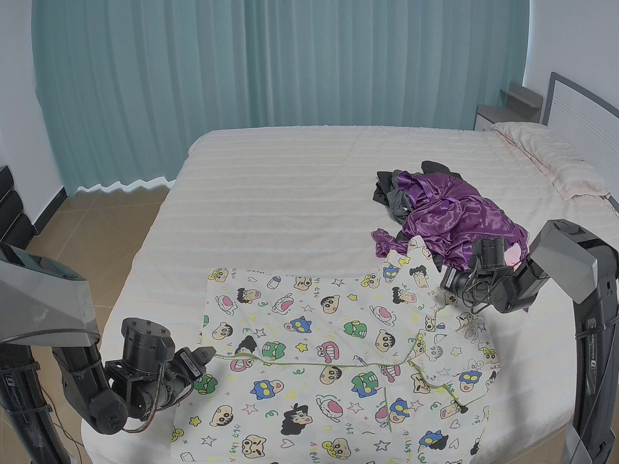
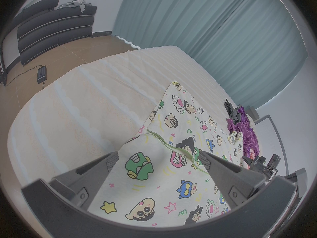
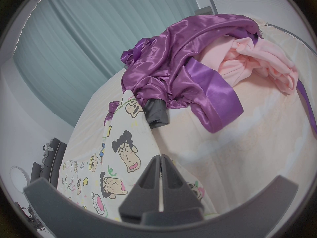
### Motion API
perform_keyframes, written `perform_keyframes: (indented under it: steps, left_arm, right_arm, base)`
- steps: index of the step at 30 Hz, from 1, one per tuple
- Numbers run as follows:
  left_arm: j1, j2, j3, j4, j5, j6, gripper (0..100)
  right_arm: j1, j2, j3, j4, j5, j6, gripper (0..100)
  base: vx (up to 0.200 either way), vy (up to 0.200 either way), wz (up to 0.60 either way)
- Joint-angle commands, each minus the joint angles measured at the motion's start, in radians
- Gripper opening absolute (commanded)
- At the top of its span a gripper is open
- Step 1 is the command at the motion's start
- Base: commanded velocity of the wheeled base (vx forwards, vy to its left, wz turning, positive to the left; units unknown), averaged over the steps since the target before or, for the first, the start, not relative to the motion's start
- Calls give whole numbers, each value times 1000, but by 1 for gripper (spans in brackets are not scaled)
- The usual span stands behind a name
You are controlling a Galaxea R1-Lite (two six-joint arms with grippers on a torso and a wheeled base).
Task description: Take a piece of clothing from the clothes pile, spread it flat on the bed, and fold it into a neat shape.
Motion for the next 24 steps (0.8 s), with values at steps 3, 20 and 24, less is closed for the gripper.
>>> perform_keyframes:
  steps: [3, 20, 24]
  left_arm:
    - [0, 2, 1, 0, 0, -1, 100]
    - [0, 2, 1, 0, -1, -3, 100]
    - [0, 2, 3, 0, -1, -4, 100]
  right_arm:
    - [-31, -12, 26, 1, 0, 2, 0]
    - [-34, 20, -16, -59, 91, 36, 100]
    - [-34, 55, -62, -56, 117, 36, 100]
  base:
    - [0, 0, 0]
    - [0, 0, 0]
    - [0, 0, 0]
